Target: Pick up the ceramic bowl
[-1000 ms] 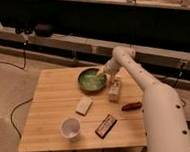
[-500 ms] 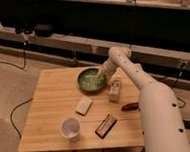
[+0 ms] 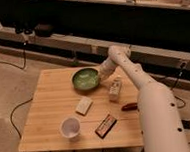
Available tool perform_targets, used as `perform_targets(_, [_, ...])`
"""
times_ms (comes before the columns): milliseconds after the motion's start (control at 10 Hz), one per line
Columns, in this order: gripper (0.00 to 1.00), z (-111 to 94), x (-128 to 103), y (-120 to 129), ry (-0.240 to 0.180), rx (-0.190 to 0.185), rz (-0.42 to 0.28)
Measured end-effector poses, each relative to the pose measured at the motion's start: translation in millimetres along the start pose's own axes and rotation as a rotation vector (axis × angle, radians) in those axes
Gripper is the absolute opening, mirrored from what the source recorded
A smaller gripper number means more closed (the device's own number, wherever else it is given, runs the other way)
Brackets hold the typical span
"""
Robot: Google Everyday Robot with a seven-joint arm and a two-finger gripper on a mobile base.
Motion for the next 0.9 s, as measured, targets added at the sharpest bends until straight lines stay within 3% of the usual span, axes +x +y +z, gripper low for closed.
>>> perform_targets(200, [0.0, -21, 3, -12, 0.013, 0.023, -0.011])
perform_targets(500, [0.0, -59, 0, -23, 0.03, -0.021, -0.047])
perform_targets(700, [0.0, -83, -15, -34, 0.001, -0.007, -0.058])
perform_targets(900, [0.0, -89, -18, -36, -0.005, 0.0, -0.058])
